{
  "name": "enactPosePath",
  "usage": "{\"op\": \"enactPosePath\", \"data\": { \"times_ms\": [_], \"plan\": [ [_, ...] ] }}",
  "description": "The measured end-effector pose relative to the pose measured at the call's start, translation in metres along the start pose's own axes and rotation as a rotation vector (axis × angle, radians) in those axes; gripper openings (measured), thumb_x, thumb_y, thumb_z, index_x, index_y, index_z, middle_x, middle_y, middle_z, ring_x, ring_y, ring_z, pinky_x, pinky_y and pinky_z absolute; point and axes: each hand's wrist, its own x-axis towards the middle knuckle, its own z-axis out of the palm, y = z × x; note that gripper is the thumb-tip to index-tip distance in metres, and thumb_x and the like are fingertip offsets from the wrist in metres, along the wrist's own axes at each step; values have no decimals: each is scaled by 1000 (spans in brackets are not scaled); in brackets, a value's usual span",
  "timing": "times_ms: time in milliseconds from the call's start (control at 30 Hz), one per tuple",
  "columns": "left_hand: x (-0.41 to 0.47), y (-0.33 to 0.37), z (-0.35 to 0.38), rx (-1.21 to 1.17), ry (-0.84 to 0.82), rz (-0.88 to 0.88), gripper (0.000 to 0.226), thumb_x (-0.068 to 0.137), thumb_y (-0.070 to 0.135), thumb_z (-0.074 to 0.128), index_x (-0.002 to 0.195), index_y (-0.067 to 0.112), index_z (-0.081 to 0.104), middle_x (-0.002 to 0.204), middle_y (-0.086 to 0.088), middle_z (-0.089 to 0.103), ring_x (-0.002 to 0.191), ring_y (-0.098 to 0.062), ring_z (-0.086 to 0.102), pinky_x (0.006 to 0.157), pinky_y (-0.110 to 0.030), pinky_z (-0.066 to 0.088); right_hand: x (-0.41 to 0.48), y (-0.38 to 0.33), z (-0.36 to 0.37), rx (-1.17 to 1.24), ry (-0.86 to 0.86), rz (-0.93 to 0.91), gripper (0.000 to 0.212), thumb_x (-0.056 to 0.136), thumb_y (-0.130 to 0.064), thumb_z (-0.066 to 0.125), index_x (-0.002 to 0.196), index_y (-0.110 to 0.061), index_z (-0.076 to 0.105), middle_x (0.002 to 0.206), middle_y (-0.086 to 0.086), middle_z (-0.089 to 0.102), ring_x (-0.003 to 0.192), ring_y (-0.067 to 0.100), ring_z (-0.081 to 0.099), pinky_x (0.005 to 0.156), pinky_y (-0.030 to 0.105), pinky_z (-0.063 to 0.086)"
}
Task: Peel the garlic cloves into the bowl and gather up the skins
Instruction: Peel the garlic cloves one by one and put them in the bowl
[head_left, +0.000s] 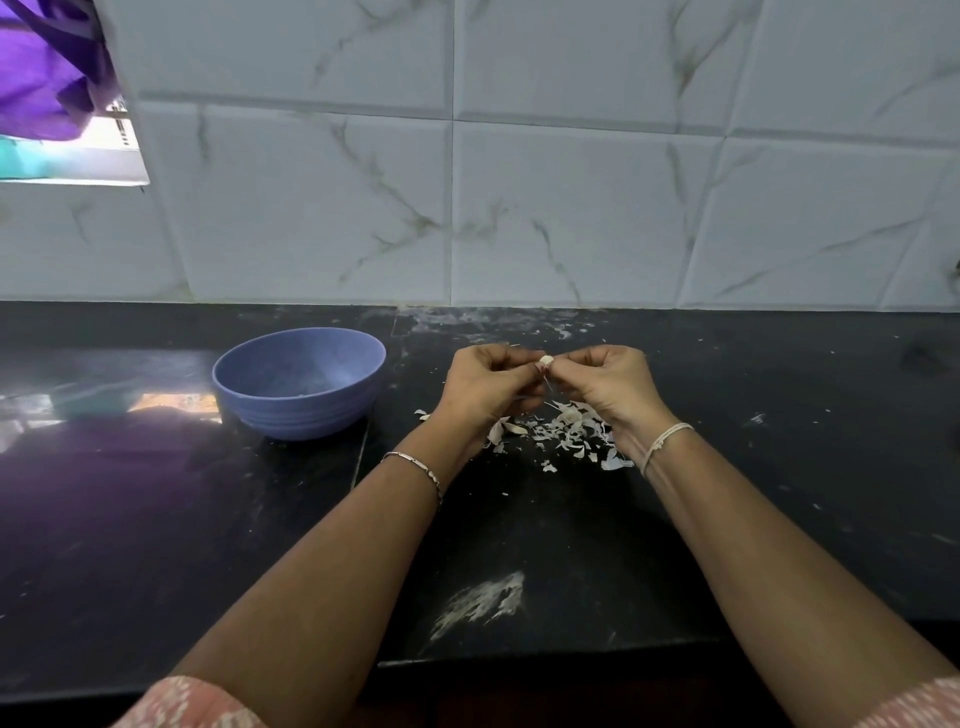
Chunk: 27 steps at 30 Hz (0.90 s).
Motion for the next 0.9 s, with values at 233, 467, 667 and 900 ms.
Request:
{"op": "enactPosePath", "data": {
  "times_ms": [233, 467, 667, 900],
  "plan": [
    [-3, 3, -1, -99, -51, -41, 7, 87, 0, 69, 94, 0, 68, 69, -7, 68, 61, -11, 68, 56, -22, 56, 1, -1, 1, 100, -18, 96, 12, 78, -6, 76, 71, -6, 66, 53, -3, 62, 47, 3, 58, 50, 14, 47],
    [-3, 6, -3, -252, -129, -171, 8, 89, -1, 64, 92, 6, 68, 72, -8, 69, 62, -14, 67, 60, -25, 59, 6, 1, -1, 156, -74, 148, 11, 79, -2, 70, 70, -8, 67, 64, 3, 63, 59, 11, 57, 61, 20, 49],
    [-4, 10, -6, -362, -154, -232, 10, 90, 1, 61, 96, 7, 67, 75, -7, 67, 62, -12, 67, 58, -25, 59, 7, 5, -7, -172, 15, -18, 5, 80, -13, 73, 76, -11, 71, 67, 0, 66, 61, 10, 59, 62, 24, 48],
    [-6, 10, -6, -343, -178, -273, 21, 96, 0, 53, 107, 12, 67, 83, -4, 67, 60, -12, 64, 56, -25, 59, 7, -1, -27, -782, -53, -278, 11, 76, -22, 81, 73, -14, 74, 67, -14, 60, 72, 9, 58, 70, 24, 41]
  ]
}}
